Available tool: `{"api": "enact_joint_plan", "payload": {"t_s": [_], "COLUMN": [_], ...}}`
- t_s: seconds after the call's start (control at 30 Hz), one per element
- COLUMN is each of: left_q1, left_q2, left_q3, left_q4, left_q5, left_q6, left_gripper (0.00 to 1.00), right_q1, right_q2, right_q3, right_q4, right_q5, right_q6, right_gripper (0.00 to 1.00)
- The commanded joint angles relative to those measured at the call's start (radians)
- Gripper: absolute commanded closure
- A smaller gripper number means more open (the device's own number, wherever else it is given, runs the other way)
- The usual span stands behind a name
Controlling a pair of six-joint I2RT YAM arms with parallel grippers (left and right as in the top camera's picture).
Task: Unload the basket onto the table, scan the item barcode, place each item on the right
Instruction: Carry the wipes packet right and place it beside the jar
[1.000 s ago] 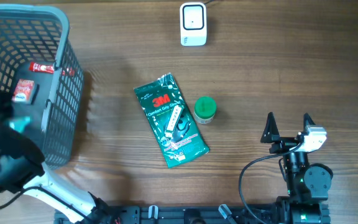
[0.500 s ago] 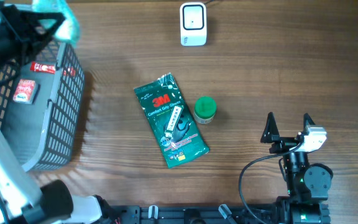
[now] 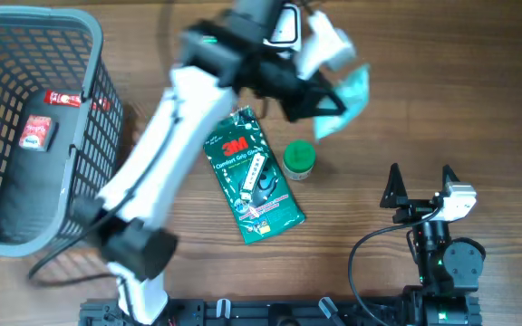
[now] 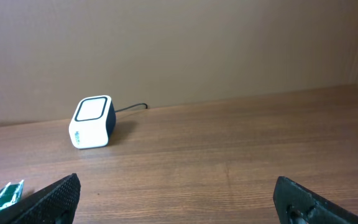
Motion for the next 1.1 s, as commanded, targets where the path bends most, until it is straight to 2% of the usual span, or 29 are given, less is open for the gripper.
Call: {"api": "enact_joint_plan", "payload": {"t_s": [0.0, 0.1, 0.17, 0.23, 0.33, 0.47, 0.5, 0.63, 0.83, 0.97, 1.03, 1.07], "left_q1": [-0.078, -0.133, -0.166, -0.197, -0.230, -0.251, -0.245, -0.161, -0.007, 0.166, 0.295, 0.355], "left_q2": [0.167, 0.296, 0.362, 0.411, 0.430, 0.425, 0.420, 0.318, -0.024, -0.296, -0.364, -0.372], "left_q3": [-0.003, -0.003, -0.003, -0.003, -0.003, 0.000, 0.003, 0.055, 0.065, 0.065, 0.065, 0.065], "left_q4": [0.195, 0.285, 0.292, 0.291, 0.283, 0.281, 0.280, 0.269, 0.196, 0.116, 0.021, -0.036], "left_q5": [-0.206, -0.225, -0.277, -0.318, -0.347, -0.477, -0.483, -0.575, -0.618, -0.949, -1.172, -1.239], "left_q6": [-0.308, -0.448, -0.516, -0.581, -0.583, -0.583, -0.583, -0.583, -0.579, -0.589, -0.746, -0.842], "left_gripper": [0.96, 0.95, 0.94, 0.84, 0.76, 0.37, 0.34, 0.00, 0.00, 0.00, 0.00, 0.00], "right_q1": [0.002, 0.002, 0.002, 0.002, 0.002, 0.002, 0.002, 0.002, 0.002, 0.002, 0.002, 0.002], "right_q2": [-0.005, -0.005, -0.005, -0.005, -0.005, -0.005, -0.005, -0.005, -0.005, -0.005, -0.005, -0.005], "right_q3": [-0.001, -0.001, -0.001, -0.001, -0.001, -0.001, -0.001, -0.001, -0.001, -0.001, -0.001, -0.001], "right_q4": [0.004, 0.004, 0.004, 0.004, 0.004, 0.004, 0.004, 0.004, 0.004, 0.004, 0.004, 0.004], "right_q5": [0.010, 0.010, 0.010, 0.010, 0.010, 0.010, 0.010, 0.010, 0.010, 0.010, 0.010, 0.010], "right_q6": [0.002, 0.002, 0.002, 0.002, 0.002, 0.002, 0.002, 0.002, 0.002, 0.002, 0.002, 0.002], "right_gripper": [0.00, 0.00, 0.00, 0.00, 0.00, 0.00, 0.00, 0.00, 0.00, 0.00, 0.00, 0.00]}}
